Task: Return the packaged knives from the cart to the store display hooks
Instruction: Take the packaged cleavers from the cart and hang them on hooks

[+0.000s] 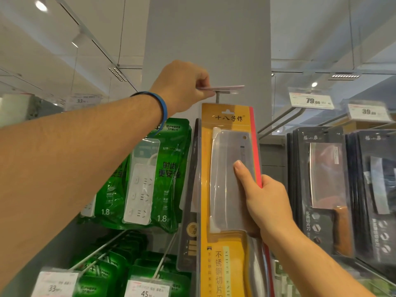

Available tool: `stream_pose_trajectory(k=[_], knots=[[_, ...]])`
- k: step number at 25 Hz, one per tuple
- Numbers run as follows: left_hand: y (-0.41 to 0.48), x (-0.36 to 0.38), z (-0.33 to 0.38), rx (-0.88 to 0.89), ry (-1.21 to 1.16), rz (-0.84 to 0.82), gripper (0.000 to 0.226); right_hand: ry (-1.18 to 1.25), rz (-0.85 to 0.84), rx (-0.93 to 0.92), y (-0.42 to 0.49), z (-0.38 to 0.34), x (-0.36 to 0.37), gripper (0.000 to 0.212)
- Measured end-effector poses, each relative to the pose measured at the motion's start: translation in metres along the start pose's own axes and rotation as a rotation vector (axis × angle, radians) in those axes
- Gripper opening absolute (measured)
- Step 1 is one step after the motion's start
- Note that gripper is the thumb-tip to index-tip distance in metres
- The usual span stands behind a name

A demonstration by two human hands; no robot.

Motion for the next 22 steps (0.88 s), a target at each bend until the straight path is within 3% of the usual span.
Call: stream_pose_trajectory(k=[10,16,22], knots=[[0.004,-0.003,0.001,-0.011,0.012,-0.035,0.019,0.078,-0.015,-0.007,0.004,0.002,-0.004,0.066],[0.003,-0.004,0.002,-0.015,0.001,-0.046,0.016,0.077,-0.026,-0.002,0.006,0.003,-0.002,0.071],[0.001,-0.003,0.004,-0.034,-0.025,-0.045,0.016,0.240,-0.102,0.124,0.000,-0.002,0.006,0.060]])
Point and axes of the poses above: each hand's wrist, its own y-axis towards the middle knuckle, its own x-axis out of the palm, z = x × y, the point moved 1 cm from there along y, towards the middle knuckle, and after that the axes turned 2 degrees about -x, right-handed, at the moved point
